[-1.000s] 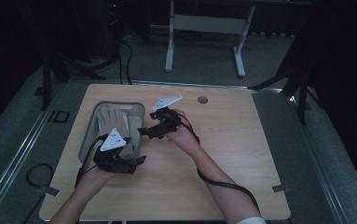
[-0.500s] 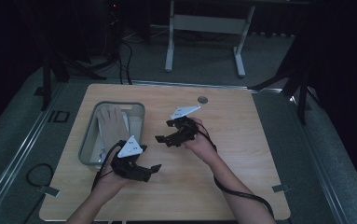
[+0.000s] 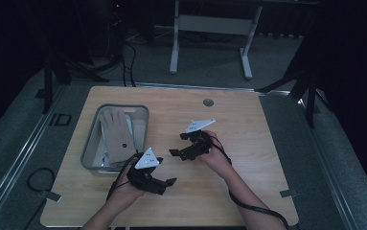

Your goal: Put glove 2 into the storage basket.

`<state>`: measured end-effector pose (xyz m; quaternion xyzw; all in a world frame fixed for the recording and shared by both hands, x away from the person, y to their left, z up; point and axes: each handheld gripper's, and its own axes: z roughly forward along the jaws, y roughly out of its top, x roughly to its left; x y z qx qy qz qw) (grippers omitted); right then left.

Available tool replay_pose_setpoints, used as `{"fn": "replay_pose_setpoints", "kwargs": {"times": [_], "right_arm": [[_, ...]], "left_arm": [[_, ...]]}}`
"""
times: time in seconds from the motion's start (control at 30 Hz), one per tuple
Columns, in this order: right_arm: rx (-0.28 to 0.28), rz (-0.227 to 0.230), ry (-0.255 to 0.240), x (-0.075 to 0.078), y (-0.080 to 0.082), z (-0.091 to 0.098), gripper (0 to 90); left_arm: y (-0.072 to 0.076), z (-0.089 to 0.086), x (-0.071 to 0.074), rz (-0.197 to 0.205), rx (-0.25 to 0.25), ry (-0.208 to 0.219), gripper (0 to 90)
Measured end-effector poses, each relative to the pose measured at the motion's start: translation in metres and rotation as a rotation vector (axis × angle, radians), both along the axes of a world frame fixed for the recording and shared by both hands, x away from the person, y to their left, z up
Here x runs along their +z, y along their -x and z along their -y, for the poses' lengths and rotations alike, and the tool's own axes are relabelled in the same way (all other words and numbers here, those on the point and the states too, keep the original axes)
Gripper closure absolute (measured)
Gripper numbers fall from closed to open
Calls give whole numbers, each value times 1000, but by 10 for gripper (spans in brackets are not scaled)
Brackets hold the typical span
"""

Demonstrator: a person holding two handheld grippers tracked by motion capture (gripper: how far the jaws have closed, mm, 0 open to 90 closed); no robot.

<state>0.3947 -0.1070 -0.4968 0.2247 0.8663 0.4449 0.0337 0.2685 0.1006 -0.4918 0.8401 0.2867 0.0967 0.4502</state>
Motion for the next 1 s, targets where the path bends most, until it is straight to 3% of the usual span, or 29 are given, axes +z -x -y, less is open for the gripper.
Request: {"fn": "replay_pose_setpoints", "kwargs": {"times": [0.2, 0.6, 0.67, 0.87, 1.0], "right_arm": [[-5, -15, -6, -15, 4, 12, 157], [-36, -16, 2, -41, 12, 40, 157], [-49, -22, 15, -46, 15, 49, 157], [-72, -10, 44, -54, 23, 67, 156], [-86, 4, 38, -55, 29, 78, 156]], "left_arm": [[1, 10, -11, 7, -25, -11, 147], [-1, 27, -41, -22, -86, 7, 147], [-2, 28, -44, -35, -96, 26, 147], [-4, 29, -50, -53, -98, 33, 147], [-4, 30, -53, -54, -102, 30, 147]]}}
